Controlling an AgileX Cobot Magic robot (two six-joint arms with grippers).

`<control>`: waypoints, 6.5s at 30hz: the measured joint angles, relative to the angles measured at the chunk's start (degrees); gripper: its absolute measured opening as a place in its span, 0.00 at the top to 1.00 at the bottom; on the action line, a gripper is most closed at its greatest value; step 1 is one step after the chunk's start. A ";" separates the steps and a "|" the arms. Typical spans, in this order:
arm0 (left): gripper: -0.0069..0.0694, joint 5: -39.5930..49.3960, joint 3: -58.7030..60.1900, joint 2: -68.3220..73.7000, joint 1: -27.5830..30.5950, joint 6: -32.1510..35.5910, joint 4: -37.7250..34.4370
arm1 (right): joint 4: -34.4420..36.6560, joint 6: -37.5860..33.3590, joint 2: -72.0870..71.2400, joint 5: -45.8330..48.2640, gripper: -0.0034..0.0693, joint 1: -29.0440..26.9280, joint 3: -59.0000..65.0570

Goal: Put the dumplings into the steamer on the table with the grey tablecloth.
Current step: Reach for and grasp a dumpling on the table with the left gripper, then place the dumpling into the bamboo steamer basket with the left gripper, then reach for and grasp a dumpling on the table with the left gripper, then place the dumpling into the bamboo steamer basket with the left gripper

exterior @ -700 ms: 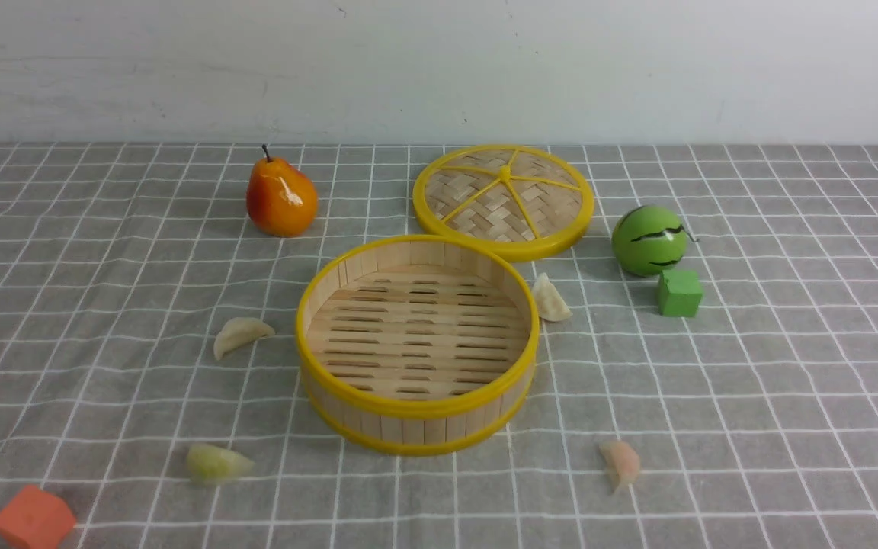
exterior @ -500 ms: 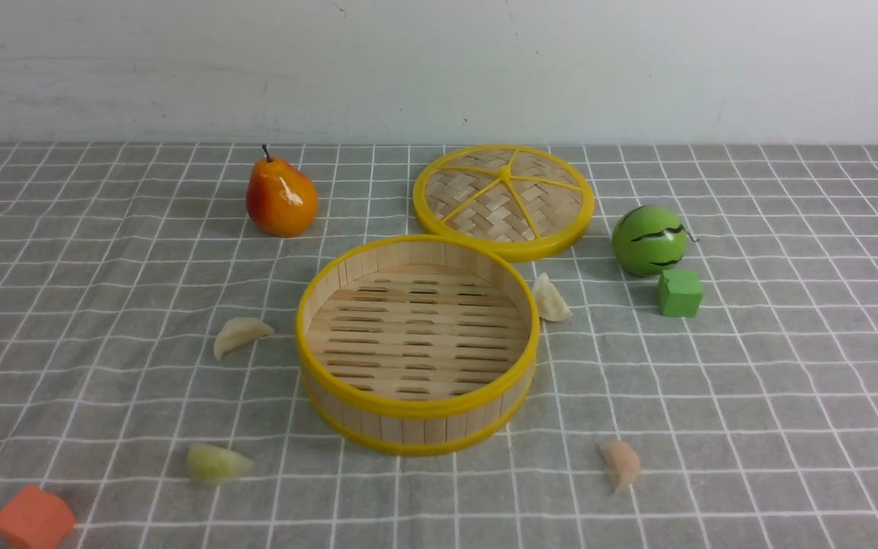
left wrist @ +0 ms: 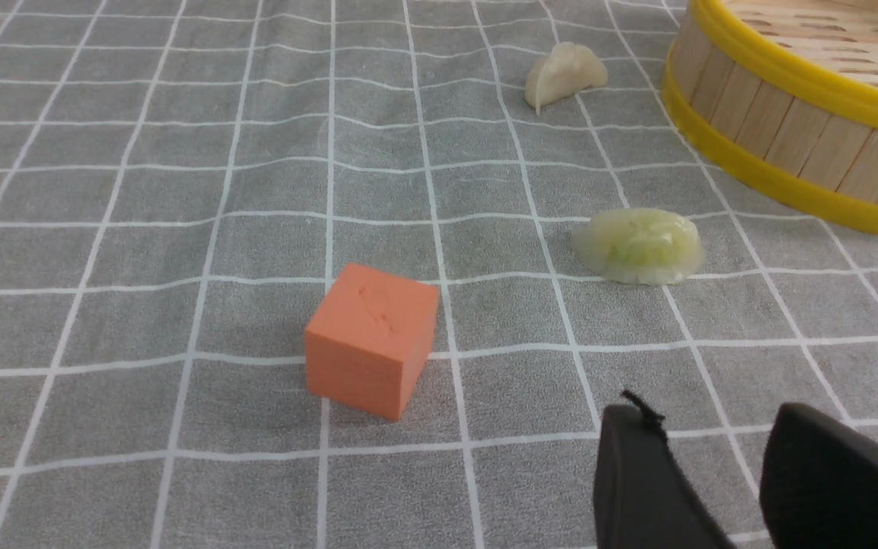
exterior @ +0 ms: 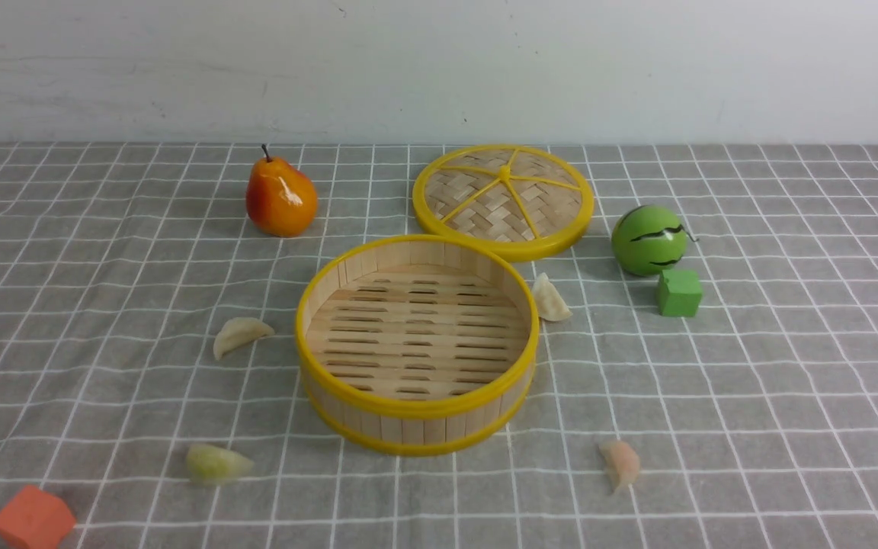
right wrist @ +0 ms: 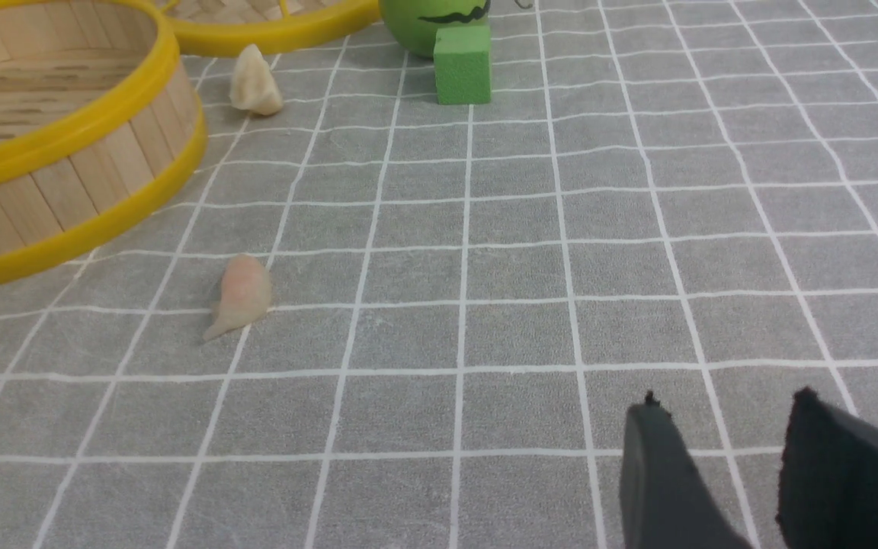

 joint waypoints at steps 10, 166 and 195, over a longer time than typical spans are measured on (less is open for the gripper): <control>0.60 -1.99 0.00 0.00 0.00 0.14 -0.05 | -3.37 0.00 0.00 -0.15 0.62 0.00 0.00; 0.62 33.89 -74.57 106.41 -13.27 -23.67 8.47 | 16.84 -9.85 58.71 13.08 0.87 6.63 -36.32; 0.38 33.44 -101.12 121.25 -20.01 -6.01 3.95 | 17.57 -13.47 63.62 15.07 0.72 6.68 -39.54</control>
